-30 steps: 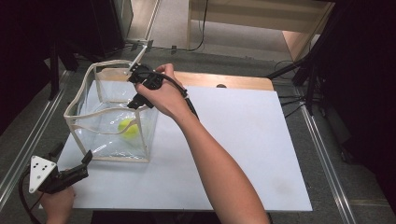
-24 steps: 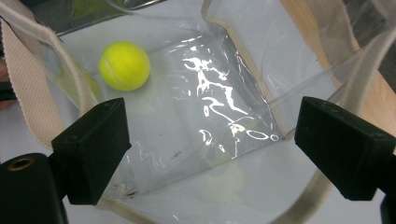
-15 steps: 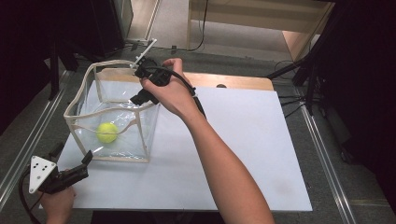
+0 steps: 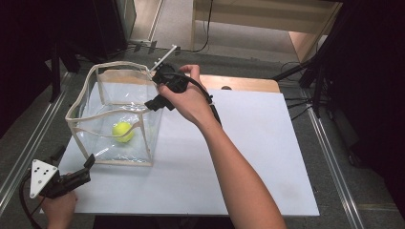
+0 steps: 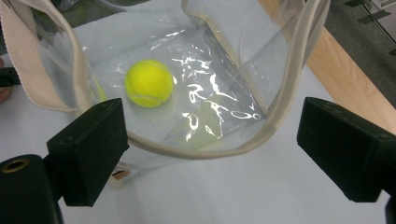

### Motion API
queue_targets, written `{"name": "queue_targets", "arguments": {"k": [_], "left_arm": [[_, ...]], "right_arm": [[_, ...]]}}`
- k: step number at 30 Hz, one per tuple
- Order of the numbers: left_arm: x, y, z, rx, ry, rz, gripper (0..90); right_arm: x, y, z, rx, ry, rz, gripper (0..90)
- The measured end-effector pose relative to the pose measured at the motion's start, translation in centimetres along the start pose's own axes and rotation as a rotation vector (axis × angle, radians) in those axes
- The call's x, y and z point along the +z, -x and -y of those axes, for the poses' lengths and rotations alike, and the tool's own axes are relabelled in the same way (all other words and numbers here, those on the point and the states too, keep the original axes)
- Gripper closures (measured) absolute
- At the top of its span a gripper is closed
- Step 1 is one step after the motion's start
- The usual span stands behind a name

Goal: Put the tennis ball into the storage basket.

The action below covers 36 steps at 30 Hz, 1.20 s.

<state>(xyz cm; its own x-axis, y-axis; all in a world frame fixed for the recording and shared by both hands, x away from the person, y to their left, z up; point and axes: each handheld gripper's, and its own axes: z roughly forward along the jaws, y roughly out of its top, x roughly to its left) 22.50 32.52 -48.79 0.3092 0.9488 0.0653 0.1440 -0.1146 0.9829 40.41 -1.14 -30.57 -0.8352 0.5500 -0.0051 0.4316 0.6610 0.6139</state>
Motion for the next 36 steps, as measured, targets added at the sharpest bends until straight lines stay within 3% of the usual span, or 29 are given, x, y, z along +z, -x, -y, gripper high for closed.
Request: {"name": "queue_targets", "arguments": {"k": [19,36], "left_arm": [[0.0,0.1,0.0,0.009,-0.005,-0.003,6.9],[0.0,0.2,0.0,0.012,-0.011,-0.005,6.9]], "right_arm": [[0.8,0.3,4.6,0.039,0.001,0.007,7.8],[1.0,0.5,10.0,0.068,0.080,0.034,7.8]]}}
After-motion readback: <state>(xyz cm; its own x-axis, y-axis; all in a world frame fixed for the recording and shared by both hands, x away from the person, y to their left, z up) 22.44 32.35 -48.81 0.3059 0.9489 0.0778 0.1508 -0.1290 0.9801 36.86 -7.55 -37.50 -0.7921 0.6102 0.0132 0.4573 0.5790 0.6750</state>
